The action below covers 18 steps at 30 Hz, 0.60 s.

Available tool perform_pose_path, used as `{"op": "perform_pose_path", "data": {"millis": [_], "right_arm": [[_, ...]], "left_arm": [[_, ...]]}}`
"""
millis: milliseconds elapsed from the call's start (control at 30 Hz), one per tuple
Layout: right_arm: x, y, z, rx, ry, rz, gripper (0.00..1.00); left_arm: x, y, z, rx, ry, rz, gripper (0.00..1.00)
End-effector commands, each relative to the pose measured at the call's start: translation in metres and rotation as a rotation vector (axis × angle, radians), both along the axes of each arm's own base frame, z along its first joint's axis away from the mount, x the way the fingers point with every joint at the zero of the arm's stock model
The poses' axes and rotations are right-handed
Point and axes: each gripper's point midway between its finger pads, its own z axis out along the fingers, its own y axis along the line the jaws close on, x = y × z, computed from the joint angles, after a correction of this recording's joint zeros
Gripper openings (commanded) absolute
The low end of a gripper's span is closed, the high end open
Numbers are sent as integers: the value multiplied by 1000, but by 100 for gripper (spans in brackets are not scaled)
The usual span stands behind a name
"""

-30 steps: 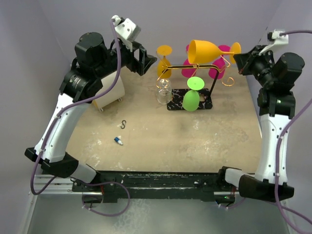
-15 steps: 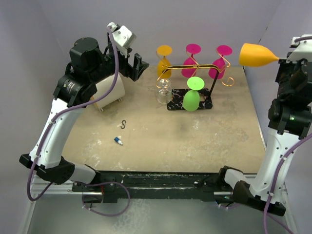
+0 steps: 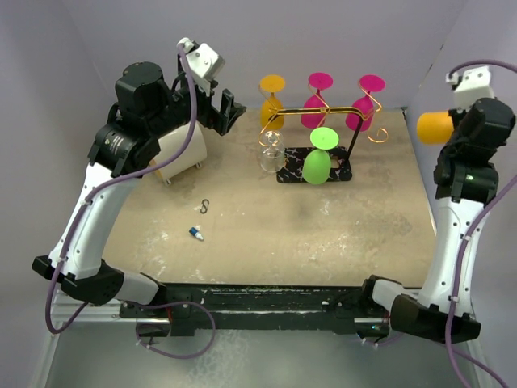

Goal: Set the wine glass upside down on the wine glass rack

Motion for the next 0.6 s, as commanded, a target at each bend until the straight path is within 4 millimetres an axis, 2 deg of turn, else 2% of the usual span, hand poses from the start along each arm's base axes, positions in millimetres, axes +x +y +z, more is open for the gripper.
{"op": "perform_pose_path", "data": {"millis": [0, 333, 567], "right_arm": [[12, 5, -1, -185, 114, -1, 0], [52, 38, -37, -352, 346, 122, 0], [84, 73, -58, -384, 431, 265, 0]], "left_arm": [[-1, 3, 4, 7, -30, -10, 90], [1, 8, 5, 18, -42, 4, 91], [4, 11, 4, 36, -51, 8, 92]]}}
